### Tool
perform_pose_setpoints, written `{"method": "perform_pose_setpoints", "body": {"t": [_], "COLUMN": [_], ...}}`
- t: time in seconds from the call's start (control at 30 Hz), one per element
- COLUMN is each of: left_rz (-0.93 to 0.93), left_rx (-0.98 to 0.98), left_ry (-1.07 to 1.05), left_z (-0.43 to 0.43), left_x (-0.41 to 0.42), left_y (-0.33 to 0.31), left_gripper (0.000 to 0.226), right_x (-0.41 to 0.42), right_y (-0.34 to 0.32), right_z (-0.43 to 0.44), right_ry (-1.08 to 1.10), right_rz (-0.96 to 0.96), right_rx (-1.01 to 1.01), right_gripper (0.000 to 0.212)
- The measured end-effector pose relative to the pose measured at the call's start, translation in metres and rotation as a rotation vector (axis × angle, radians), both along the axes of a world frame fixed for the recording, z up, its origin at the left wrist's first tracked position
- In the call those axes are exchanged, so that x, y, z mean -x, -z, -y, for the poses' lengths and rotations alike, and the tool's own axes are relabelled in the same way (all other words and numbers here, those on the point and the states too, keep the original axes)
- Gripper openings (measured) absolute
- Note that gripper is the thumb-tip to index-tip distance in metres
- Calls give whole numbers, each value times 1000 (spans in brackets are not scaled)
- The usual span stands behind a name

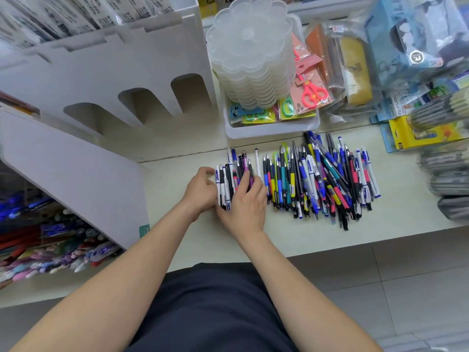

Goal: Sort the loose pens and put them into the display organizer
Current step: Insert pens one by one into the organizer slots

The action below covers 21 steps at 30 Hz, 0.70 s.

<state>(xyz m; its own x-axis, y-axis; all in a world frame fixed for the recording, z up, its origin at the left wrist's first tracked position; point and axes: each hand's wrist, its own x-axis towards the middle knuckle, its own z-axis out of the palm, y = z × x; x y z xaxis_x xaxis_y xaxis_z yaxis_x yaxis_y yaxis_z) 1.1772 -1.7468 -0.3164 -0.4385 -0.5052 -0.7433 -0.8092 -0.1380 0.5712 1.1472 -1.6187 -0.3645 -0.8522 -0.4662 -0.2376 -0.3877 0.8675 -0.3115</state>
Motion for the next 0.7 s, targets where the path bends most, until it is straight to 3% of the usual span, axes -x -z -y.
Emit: {"method": "perform_pose_setpoints", "body": {"t": [0.3, 0.37, 0.47, 0.57, 0.63, 0.7], "left_rz": [23, 33, 79, 104, 92, 39], "left_rx": [-41, -29, -8, 53, 84, 67], "left_ry": [0, 47, 88, -13, -121, -166], "left_z": [13, 13, 12, 15, 20, 20], "left_x": [-4, -4, -6, -12, -16, -14], "left_y": [16, 16, 12, 18, 23, 16], "left_gripper": [29, 30, 32, 40, 55, 69], "right_x": [-1, -3, -3, -1, 1, -1], "right_y": [3, 0, 0, 8, 10, 13], "right_z": [17, 29, 47, 50, 51, 49], "right_ry": [-58, -42, 13, 3, -50, -145], "right_rz": [96, 85, 137, 207, 136, 20], "right_rx": [14, -66, -138, -148, -213, -251], "right_gripper": [104, 86, 43, 19, 10, 13]}}
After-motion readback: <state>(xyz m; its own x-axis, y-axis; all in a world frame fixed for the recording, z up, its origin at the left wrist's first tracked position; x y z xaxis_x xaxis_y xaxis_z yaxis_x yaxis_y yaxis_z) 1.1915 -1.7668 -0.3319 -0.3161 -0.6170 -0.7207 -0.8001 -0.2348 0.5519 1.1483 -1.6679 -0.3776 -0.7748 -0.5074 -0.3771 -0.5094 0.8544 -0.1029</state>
